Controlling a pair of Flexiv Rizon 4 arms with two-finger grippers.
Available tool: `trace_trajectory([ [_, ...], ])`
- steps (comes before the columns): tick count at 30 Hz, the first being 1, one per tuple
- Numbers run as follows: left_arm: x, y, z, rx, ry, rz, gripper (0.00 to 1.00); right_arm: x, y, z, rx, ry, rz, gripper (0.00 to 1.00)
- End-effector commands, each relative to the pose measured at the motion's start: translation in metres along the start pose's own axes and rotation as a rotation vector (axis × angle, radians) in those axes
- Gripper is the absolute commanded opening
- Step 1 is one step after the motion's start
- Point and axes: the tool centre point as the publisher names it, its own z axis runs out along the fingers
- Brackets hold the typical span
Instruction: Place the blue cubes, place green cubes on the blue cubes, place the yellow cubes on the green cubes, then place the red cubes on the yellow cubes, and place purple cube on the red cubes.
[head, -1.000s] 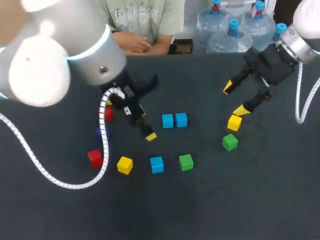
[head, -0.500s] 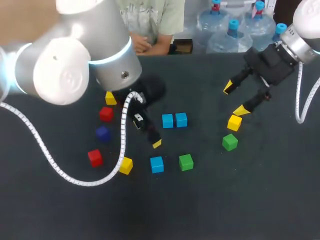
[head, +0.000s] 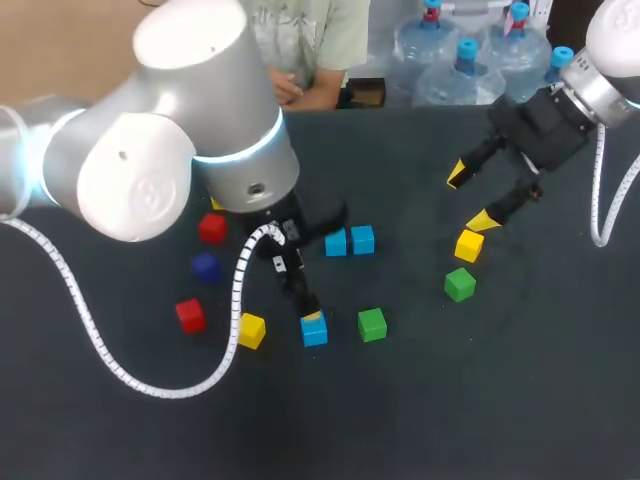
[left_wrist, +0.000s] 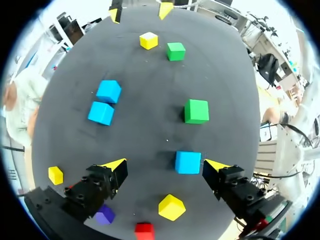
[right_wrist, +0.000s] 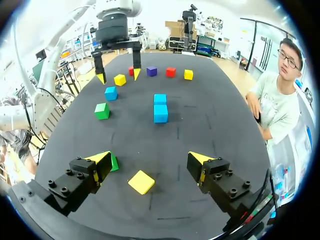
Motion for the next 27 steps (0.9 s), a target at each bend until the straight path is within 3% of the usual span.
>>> trace_trajectory([
  [1, 0.000, 0.000, 0.004, 0.027, 0.002, 0.012, 1.00, 0.000, 0.000, 0.000, 0.001, -0.002, -0.001, 1.00],
  [10, 0.000, -0.012, 0.015, 0.063, 0.039, 0.026, 1.00, 0.000, 0.000, 0.000, 0.001, -0.002, -0.001, 1.00],
  [27, 0.005, -0.008, 0.031, 0.053, 0.069, 0.006, 1.00, 0.000, 0.000, 0.000, 0.001, -0.002, -0.001, 1.00],
])
